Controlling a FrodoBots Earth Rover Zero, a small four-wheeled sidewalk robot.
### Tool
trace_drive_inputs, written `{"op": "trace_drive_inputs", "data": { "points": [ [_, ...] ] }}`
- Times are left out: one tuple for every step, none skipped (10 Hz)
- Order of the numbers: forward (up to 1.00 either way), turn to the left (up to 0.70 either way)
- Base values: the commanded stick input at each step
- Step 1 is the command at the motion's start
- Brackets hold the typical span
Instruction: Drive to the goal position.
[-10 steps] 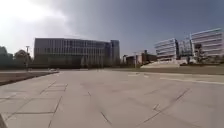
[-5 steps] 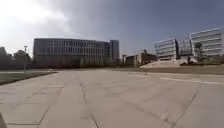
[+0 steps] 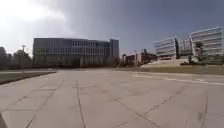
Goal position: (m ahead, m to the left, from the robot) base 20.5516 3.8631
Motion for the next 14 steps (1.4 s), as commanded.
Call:
{"op": "trace_drive_inputs", "data": {
  "points": [
    [0.70,0.00],
    [0.70,0.00],
    [0.70,0.00],
    [0.70,0.00],
    [0.70,0.00],
    [0.70,0.00],
    [0.70,0.00],
    [0.70,0.00],
    [0.70,0.00],
    [0.70,0.00],
    [0.70,0.00],
    [0.70,0.00],
    [0.70,0.00],
    [0.70,0.00]
  ]
}}
